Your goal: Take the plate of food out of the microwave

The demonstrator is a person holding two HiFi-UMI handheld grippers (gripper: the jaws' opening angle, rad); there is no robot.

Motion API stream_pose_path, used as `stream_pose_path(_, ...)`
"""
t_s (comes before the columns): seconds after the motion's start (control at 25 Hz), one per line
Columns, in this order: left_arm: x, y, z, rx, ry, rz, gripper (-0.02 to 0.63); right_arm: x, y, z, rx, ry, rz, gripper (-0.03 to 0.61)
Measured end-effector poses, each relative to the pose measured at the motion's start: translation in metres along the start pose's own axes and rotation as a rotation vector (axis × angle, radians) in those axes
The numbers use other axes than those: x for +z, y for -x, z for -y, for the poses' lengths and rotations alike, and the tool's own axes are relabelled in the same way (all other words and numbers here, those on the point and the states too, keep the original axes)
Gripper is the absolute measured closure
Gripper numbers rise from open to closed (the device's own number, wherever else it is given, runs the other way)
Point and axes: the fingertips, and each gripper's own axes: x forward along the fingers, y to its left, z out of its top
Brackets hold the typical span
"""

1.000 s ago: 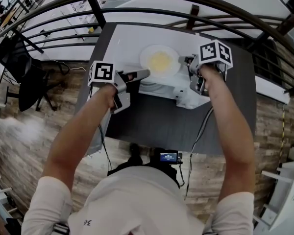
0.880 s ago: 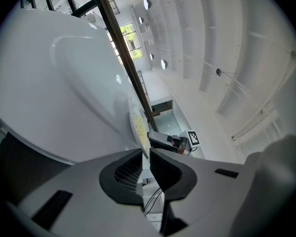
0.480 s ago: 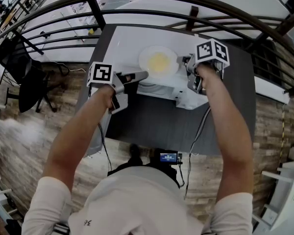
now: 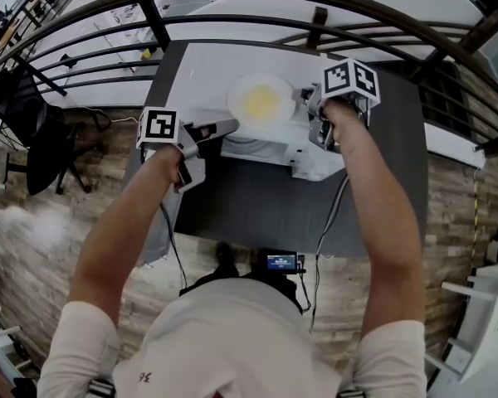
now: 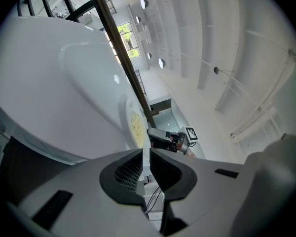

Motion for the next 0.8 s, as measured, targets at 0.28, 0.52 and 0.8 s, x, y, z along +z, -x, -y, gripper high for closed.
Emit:
stream_pose_path(0.28, -0.004, 0.004, 0.003, -0.013, -0.011, 0.025, 0.581, 0.005, 0.003, 0.002, -0.032, 0.023, 0.017, 0.558)
stream_pose_path(0.52, -0.006, 0.009, 0.017, -0.068, -0.058, 0.056, 0.583, 0.018, 0.005, 0.008, -0.076, 0.062, 0.039, 0.558)
stream_pose_path(0.8, -0.008, 0.008, 0.025, -0.091, -0.068, 0.063, 0.582, 0.024, 0.004, 0.01, -0.118, 0.124, 0.069, 0.557)
